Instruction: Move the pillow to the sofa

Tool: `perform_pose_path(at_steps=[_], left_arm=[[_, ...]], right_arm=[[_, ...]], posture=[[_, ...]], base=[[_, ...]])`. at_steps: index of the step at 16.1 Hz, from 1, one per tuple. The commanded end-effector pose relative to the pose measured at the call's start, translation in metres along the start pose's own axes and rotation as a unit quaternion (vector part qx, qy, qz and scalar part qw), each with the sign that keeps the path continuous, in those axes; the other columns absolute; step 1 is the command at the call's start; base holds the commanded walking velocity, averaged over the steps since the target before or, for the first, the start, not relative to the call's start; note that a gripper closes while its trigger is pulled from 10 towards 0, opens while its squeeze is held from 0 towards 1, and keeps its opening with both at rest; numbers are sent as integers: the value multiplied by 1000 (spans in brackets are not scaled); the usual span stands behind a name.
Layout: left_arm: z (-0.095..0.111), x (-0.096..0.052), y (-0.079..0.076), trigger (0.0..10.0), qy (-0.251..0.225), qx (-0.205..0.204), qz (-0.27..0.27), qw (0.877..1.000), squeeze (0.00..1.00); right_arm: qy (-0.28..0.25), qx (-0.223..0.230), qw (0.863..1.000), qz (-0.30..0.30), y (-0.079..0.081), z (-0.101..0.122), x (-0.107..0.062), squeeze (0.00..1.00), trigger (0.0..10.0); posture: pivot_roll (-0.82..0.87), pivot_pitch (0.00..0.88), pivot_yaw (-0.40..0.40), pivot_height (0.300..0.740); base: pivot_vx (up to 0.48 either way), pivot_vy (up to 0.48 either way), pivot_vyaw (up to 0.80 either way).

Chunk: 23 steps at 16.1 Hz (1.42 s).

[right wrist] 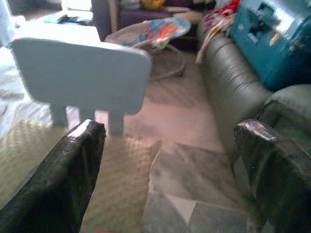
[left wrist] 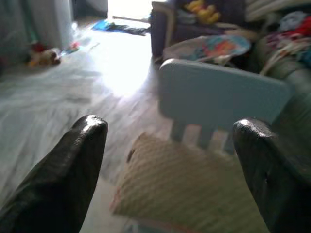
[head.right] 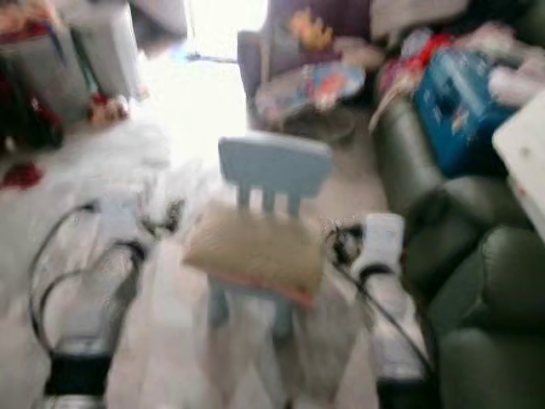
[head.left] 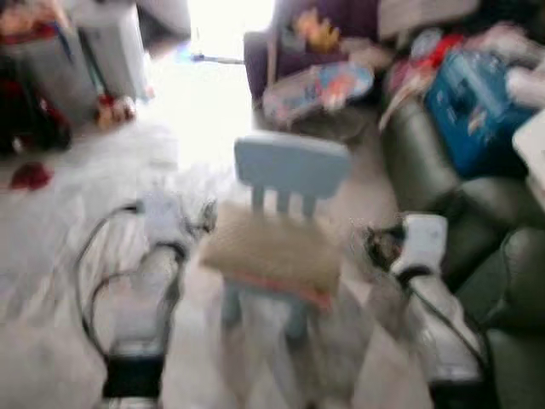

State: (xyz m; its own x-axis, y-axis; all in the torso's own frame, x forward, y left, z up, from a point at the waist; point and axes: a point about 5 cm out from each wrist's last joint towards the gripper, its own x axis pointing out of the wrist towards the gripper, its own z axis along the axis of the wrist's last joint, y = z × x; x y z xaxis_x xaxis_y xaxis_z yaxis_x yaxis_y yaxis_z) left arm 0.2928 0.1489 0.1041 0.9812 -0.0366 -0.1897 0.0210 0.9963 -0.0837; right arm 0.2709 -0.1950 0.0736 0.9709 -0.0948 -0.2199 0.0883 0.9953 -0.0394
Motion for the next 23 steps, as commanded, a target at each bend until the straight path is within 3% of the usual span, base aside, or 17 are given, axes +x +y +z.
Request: perform_pose_path(at_steps=[1, 13, 18, 21, 23], left_arm=[[3, -2, 16, 10000, -3, 7, 24, 1000, 0], [2, -1, 3, 10000, -2, -4, -4, 1000, 0], [6, 0, -6, 10000, -11, -18, -6, 1000, 0], [3, -4, -3, 10000, -9, 17, 6, 1000, 0], [-3, -8, -3, 10000, 0, 9, 3, 1000, 0]], right_arm=[[-14, 4, 1000, 16, 13, 8, 3, 0, 10000], [-14, 2, 1000, 19, 16, 7, 5, 0, 10000], [-15, 0, 1000, 18, 13, 7, 7, 0, 10000], [-18, 0, 1000, 19, 14, 8, 6, 0, 10000], [-7, 2, 1000, 19, 14, 3, 4, 0, 10000]], posture=[[27, 0, -26, 740], [22, 0, -23, 740], [23, 0, -29, 740], [23, 0, -29, 740], [27, 0, -34, 740]], base=[[360, 319, 0], [357, 317, -148], [0, 0, 0], [0, 0, 0], [0, 0, -600]])
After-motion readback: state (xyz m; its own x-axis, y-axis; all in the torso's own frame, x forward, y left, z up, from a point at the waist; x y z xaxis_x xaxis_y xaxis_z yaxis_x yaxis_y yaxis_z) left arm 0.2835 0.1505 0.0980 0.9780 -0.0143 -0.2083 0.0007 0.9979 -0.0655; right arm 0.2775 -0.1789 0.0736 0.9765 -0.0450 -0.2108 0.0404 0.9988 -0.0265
